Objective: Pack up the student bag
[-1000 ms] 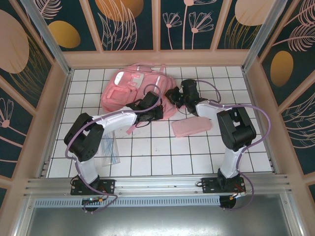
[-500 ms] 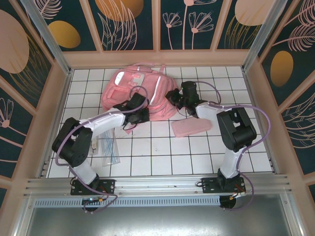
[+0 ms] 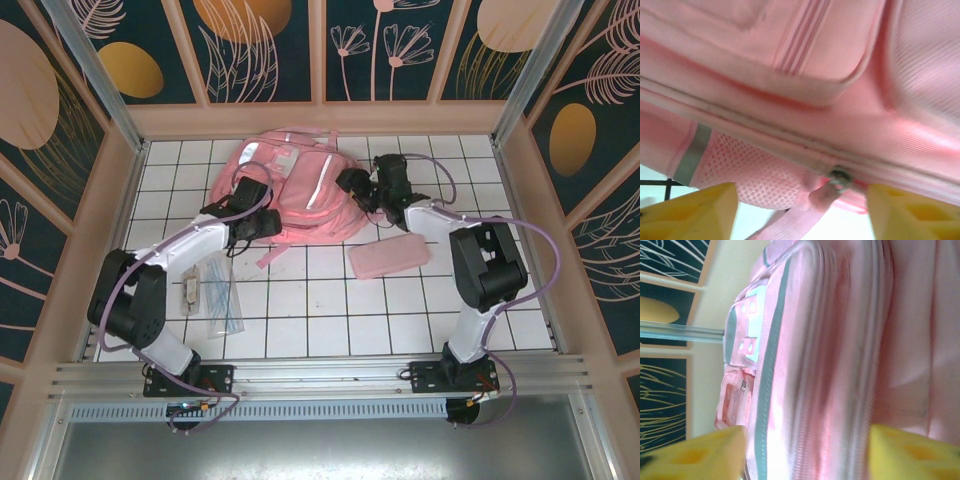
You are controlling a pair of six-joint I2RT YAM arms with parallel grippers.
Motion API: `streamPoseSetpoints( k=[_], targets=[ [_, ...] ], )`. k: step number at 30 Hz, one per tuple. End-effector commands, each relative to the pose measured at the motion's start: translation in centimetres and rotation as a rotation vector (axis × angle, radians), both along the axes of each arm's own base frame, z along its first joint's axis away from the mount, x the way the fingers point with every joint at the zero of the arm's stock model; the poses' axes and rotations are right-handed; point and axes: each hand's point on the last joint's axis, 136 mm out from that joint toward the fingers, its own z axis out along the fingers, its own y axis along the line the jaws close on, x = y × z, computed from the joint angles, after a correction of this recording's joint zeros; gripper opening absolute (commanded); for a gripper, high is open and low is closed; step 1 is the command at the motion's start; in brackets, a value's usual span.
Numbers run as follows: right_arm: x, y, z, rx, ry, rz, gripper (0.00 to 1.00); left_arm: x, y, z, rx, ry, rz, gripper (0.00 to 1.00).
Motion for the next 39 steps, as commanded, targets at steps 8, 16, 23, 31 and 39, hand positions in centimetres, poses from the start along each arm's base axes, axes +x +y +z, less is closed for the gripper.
streamPoseSetpoints(
  k=[8,16,23,31,39],
  targets=[
    [-3.7,-12.2,1.4,-0.513,0.158,-0.201,0.99,4.9,-10.1,10.3,-0.063,-0.398,-0.309,0.78],
    [-9.3,-18.1,-1.6,-0.561,0.318,-0.292,0.99,6.7,-15.5,4.8,0.022,-0.274,-0.407,0.77],
    [-11.7,-18.4,-4.7,-0.534,0.401,-0.279,0.99,7.5,-16.6,0.6,0.172,-0.201,-0.432,0.76],
    [-13.8,-17.9,-6.0,-0.484,0.477,-0.286,0.99,8.3,-15.5,-6.2,0.336,-0.035,-0.408,0.54],
    [-16.6,-13.4,-6.5,-0.341,0.574,-0.349,0.99,8.5,-16.9,-0.8,0.195,-0.143,-0.404,0.0]
  ],
)
